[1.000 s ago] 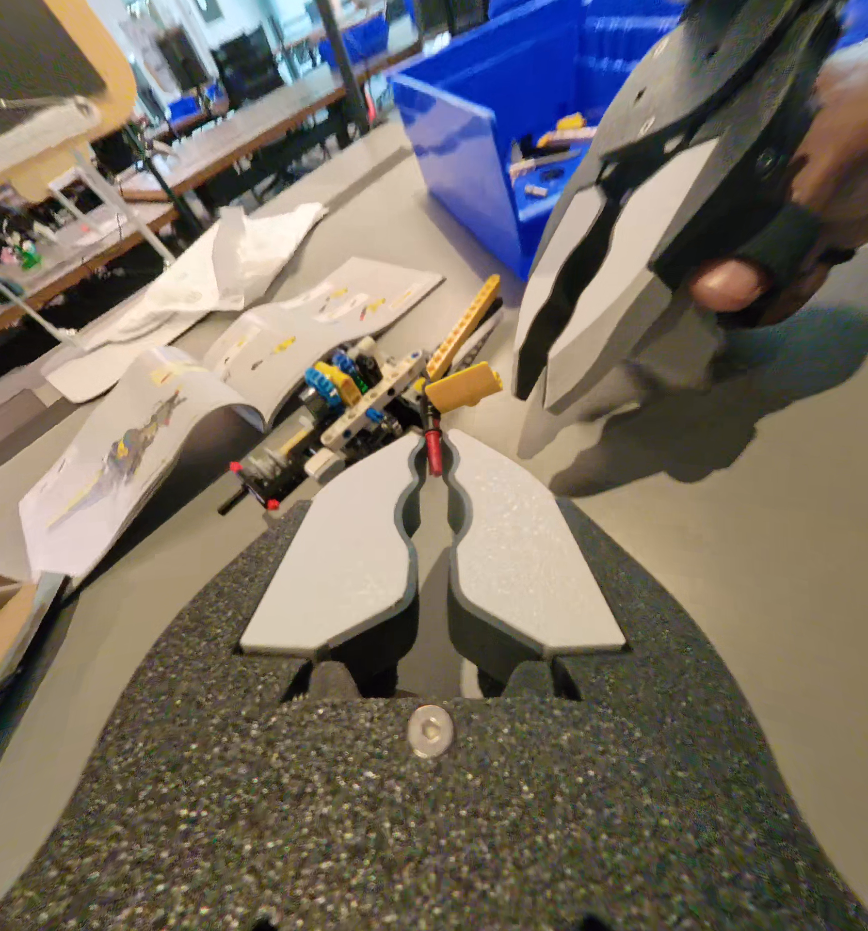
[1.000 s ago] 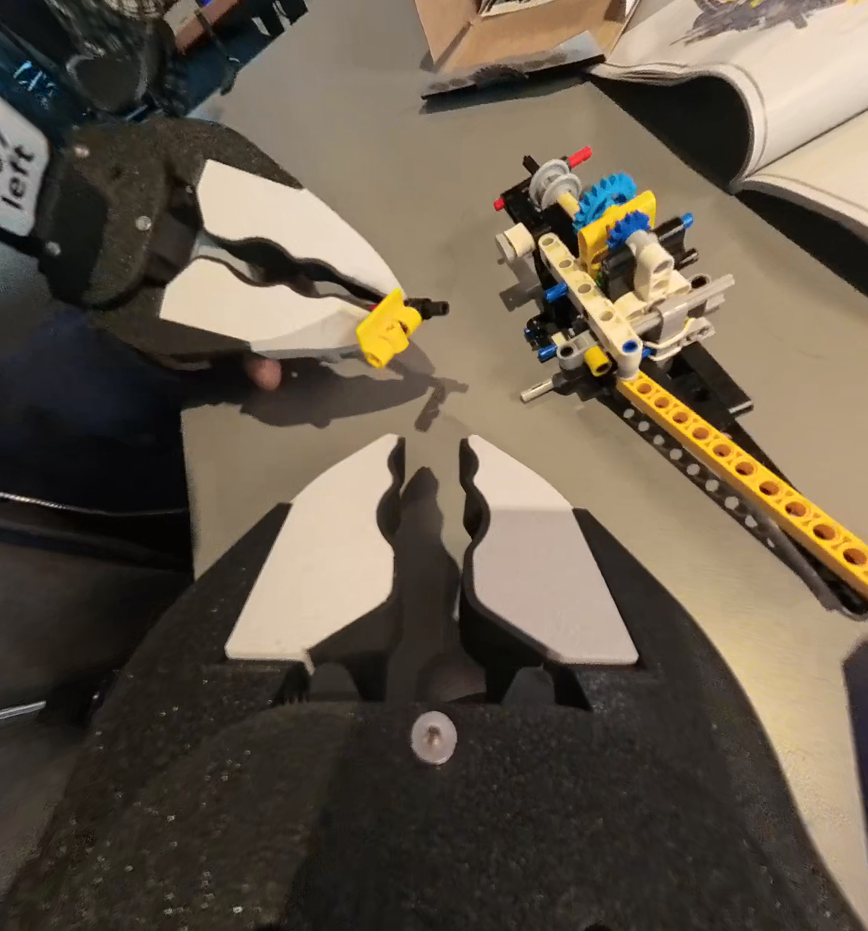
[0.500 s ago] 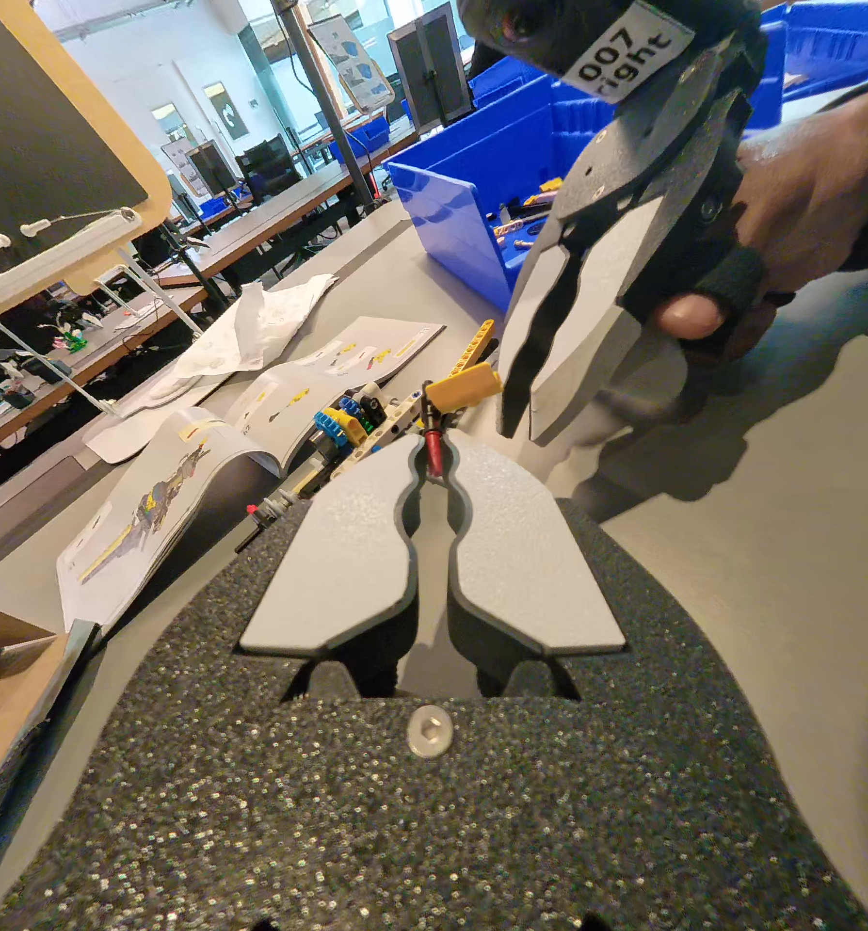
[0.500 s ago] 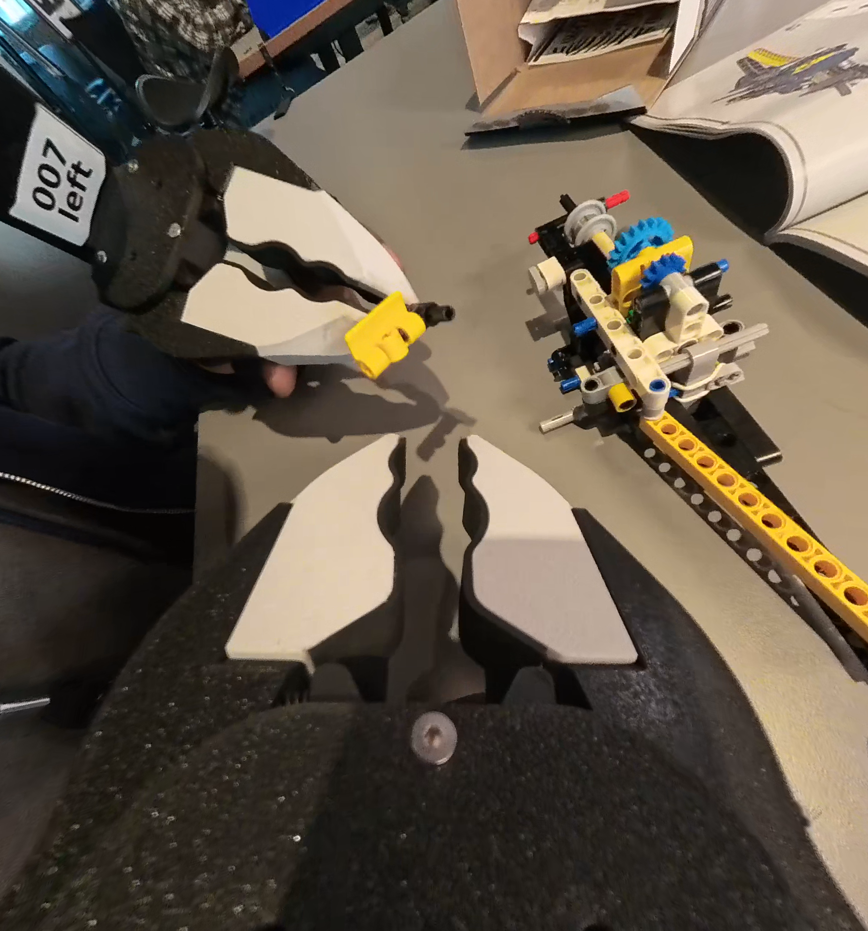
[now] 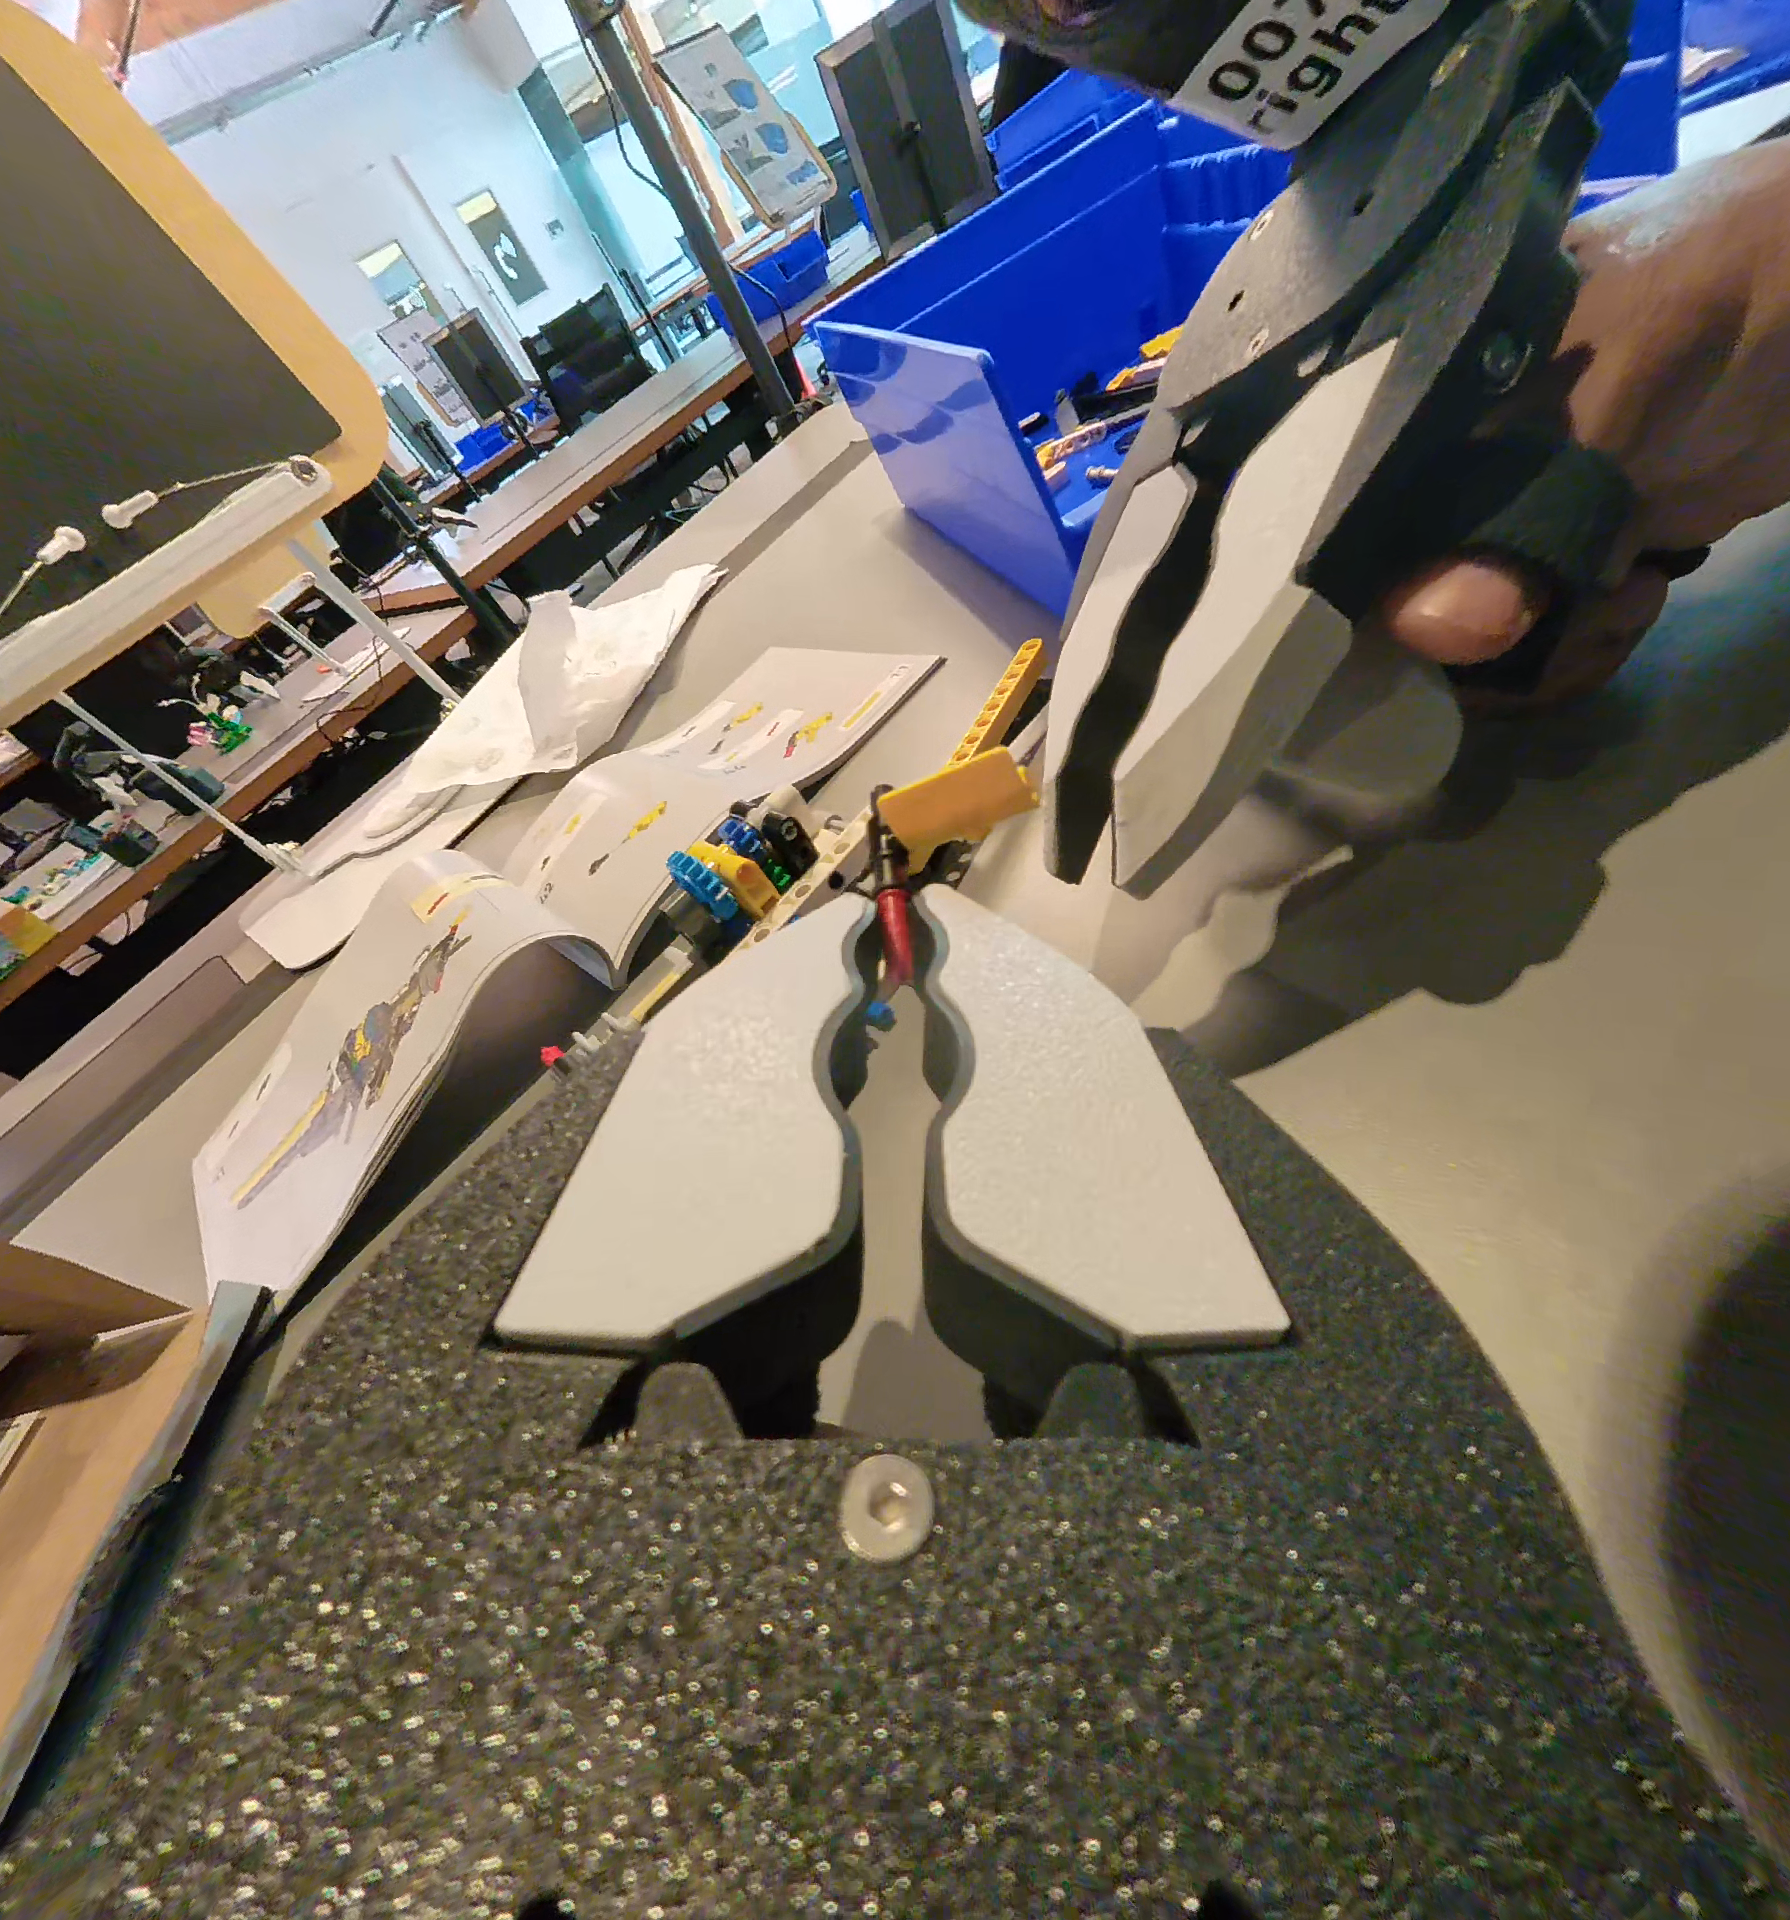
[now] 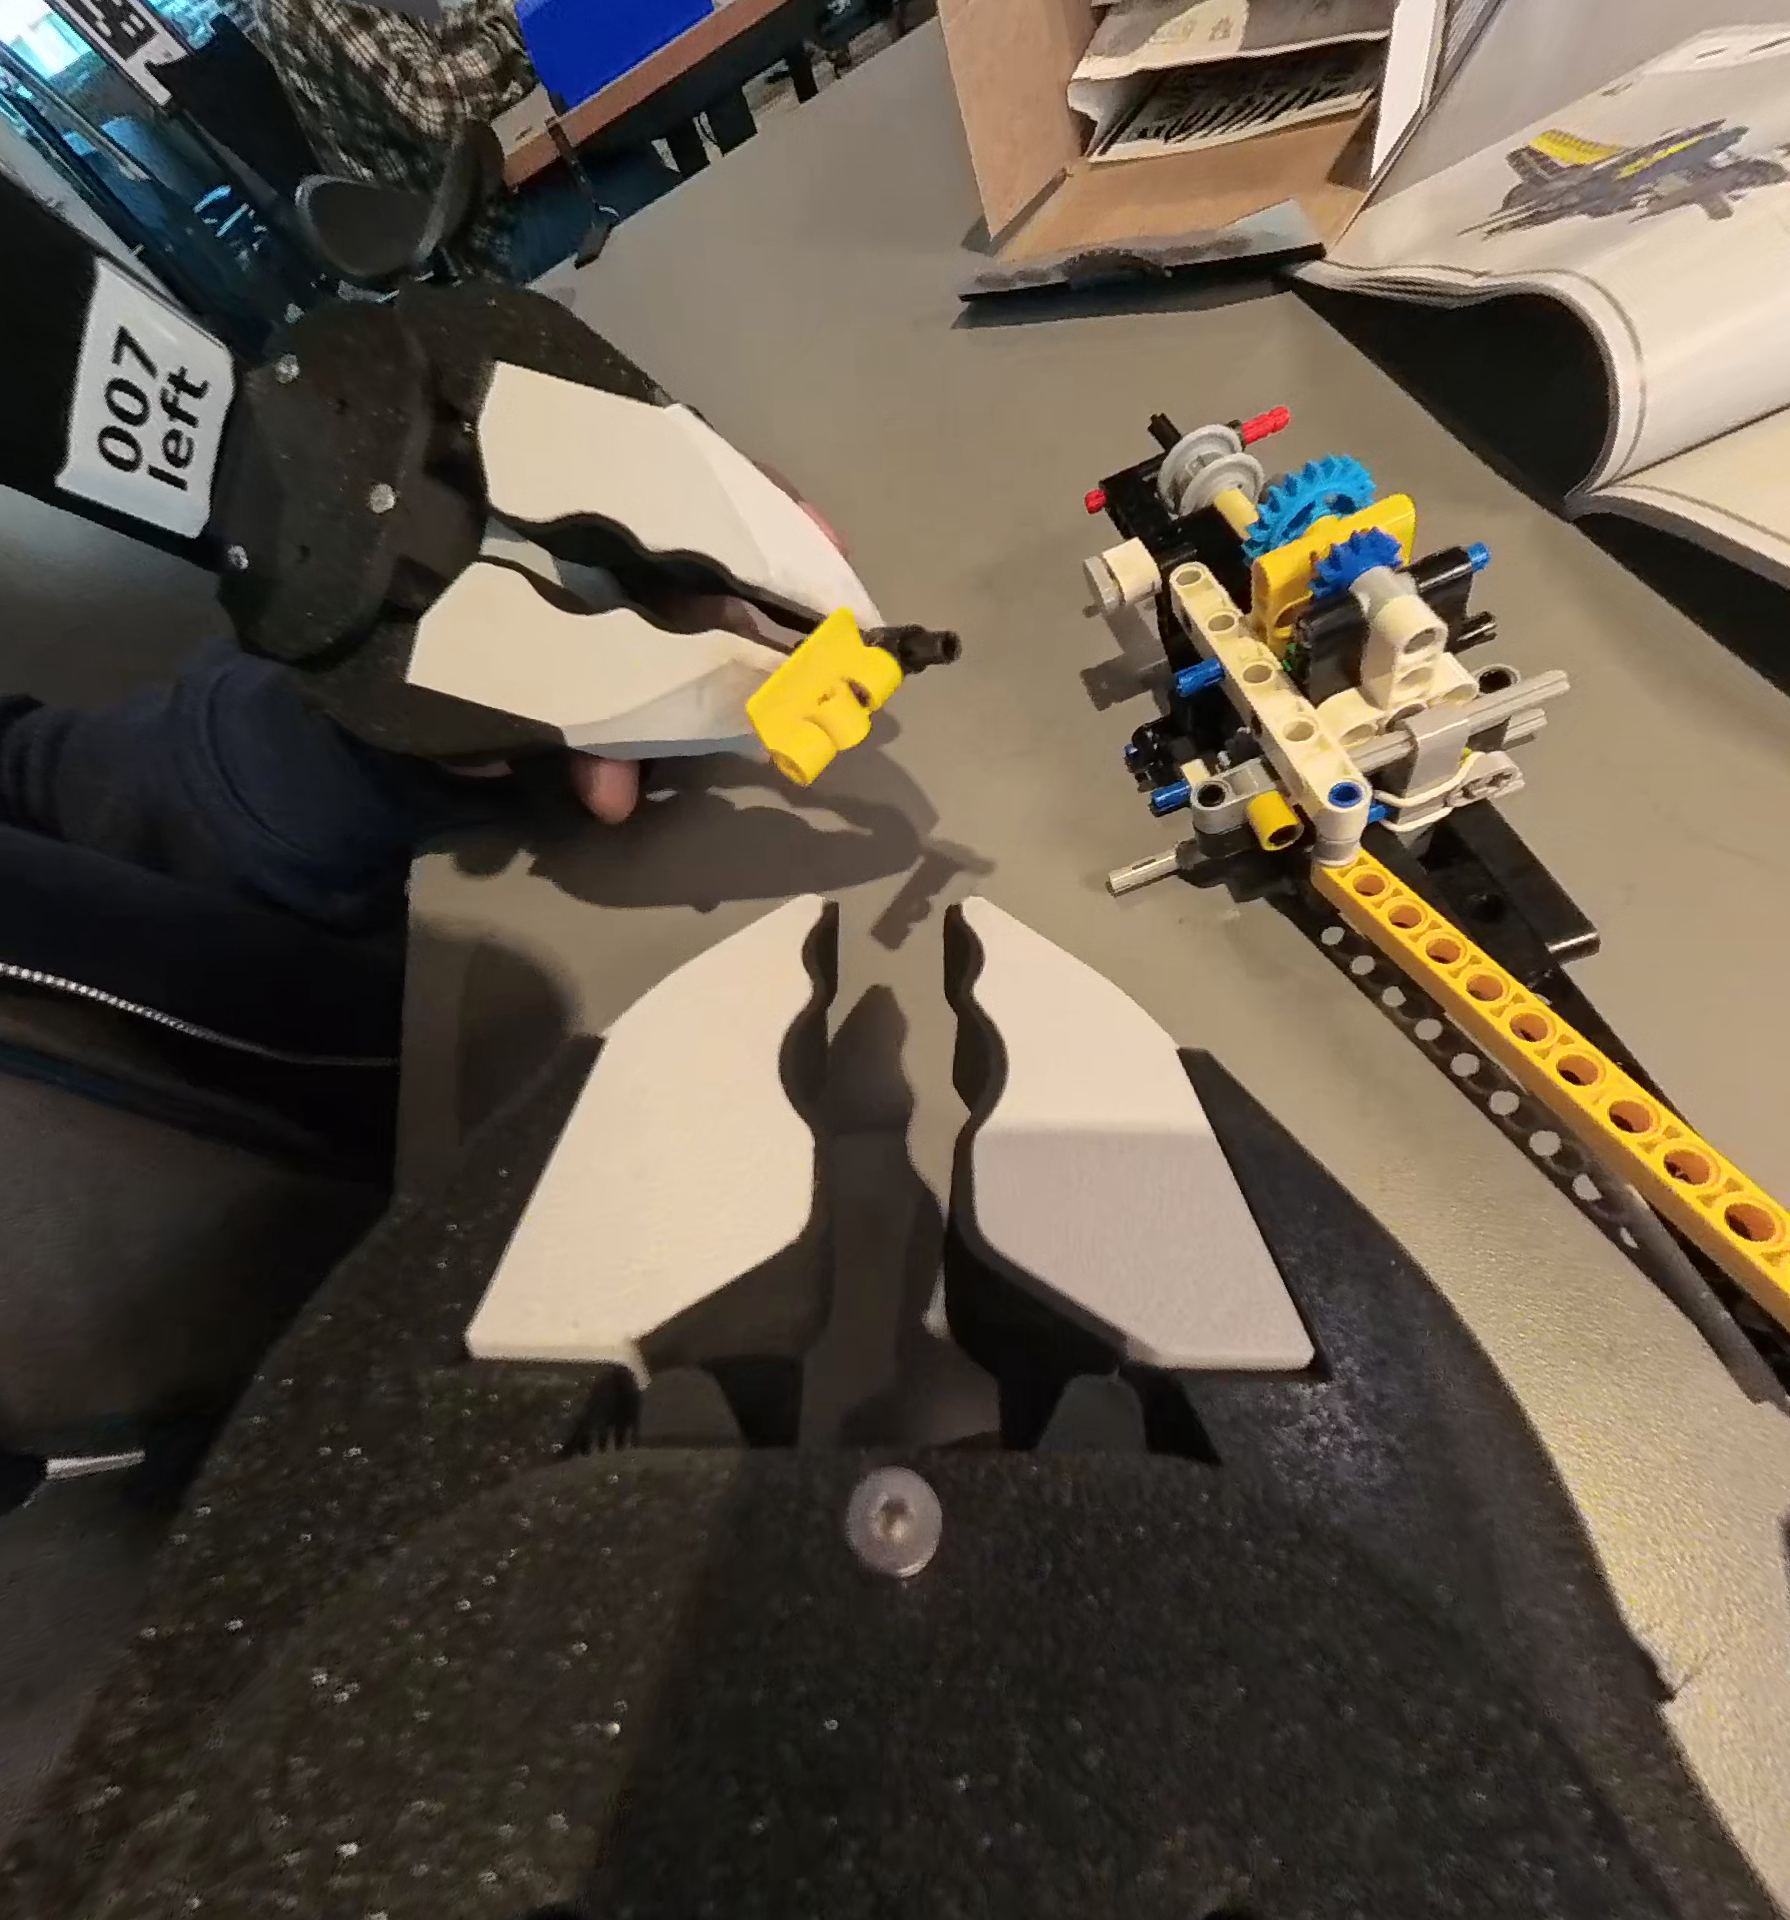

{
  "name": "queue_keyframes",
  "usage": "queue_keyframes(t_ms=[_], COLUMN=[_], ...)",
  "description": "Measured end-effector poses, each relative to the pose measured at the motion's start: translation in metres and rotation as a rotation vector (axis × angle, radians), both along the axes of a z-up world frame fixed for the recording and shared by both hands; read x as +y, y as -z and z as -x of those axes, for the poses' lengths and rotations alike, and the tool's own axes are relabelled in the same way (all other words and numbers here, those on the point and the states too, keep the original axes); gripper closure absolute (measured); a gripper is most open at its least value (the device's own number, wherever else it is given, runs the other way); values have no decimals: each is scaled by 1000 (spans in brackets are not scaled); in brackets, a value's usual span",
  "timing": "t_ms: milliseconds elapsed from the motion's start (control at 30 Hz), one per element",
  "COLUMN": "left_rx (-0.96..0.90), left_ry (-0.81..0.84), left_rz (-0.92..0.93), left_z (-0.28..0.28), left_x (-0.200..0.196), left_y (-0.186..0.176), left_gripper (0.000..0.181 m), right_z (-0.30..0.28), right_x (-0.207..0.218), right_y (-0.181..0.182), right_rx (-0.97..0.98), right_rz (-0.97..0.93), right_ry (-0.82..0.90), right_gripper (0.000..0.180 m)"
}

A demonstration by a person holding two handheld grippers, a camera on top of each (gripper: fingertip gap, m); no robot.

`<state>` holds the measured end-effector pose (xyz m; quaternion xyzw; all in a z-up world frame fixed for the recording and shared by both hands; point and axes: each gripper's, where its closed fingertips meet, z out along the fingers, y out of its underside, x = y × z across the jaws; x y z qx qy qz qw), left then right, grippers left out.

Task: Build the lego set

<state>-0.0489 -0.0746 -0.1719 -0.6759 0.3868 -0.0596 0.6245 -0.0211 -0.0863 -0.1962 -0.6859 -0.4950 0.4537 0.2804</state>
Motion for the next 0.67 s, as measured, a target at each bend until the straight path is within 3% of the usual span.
queue_keyframes(t_ms=[267, 467, 667], left_rx=[-2, 0, 27], left_ry=[-14, -42, -92], left_rz=[0, 12, 10], left_z=[4, 12, 22], left_x=[2, 5, 10], left_y=[0, 1, 4], left_gripper=[176, 176, 176], right_z=[4, 5, 14], right_x=[3, 7, 3], right_y=[4, 27, 35], right_rx=[-52, -246, -283], right_rz=[-90, -342, -382], right_ry=[16, -67, -151], right_gripper=[161, 161, 162])
